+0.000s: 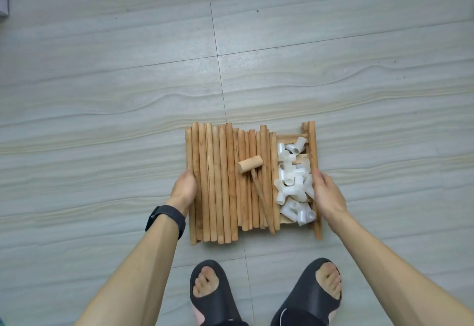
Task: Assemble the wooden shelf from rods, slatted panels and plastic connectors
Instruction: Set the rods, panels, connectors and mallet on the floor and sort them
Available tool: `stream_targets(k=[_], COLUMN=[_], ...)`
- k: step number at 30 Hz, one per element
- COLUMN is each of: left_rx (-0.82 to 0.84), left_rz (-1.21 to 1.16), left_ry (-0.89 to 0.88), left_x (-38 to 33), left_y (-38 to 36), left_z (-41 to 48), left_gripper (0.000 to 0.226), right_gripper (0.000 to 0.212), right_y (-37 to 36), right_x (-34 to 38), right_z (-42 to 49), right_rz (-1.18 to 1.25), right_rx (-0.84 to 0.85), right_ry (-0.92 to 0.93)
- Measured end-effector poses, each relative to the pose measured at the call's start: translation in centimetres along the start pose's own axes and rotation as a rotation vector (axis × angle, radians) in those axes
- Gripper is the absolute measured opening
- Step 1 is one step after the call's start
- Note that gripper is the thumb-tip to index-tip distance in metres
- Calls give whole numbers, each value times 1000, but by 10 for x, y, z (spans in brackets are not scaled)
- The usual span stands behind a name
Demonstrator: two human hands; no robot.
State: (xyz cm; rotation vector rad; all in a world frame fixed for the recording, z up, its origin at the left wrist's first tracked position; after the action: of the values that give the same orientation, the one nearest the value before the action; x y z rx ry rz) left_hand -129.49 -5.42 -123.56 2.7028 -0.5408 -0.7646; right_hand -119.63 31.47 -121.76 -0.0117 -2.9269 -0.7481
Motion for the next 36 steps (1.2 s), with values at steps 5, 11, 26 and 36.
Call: stream_targets(k=[5,11,26,36], left_rx=[-47,74,-96,-212], left_rz=[570,929,880,931], left_ry=[-322,-706,-922,-976], left_x=[-48,-76,-33,-24], left_y=[-4,-53,-142,-154], left_z=[-50,-117,-82,-65], left_gripper=[66,67,71,73], right_gripper=[56,46,8,34], right_y=[-8,-65,21,91], right_x=[36,36,-54,-160], right_z=[-94,-134,-63,72], right_rz=[-320,-644,269,-256], right_rx=[-354,-293,-241,-631], right_ry=[457,602,823,174])
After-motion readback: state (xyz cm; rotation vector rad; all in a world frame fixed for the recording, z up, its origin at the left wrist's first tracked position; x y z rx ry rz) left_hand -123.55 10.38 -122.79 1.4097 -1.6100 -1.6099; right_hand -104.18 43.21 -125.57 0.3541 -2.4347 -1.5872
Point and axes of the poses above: each hand's wrist, its own z-axis towards the middle knuckle, its own y-axis out of the back of the hand, x = y × z, the point moved 10 cm from there along z, towards the middle knuckle, and after that the axes turned 14 degrees about -y, right-handed, at the moved point
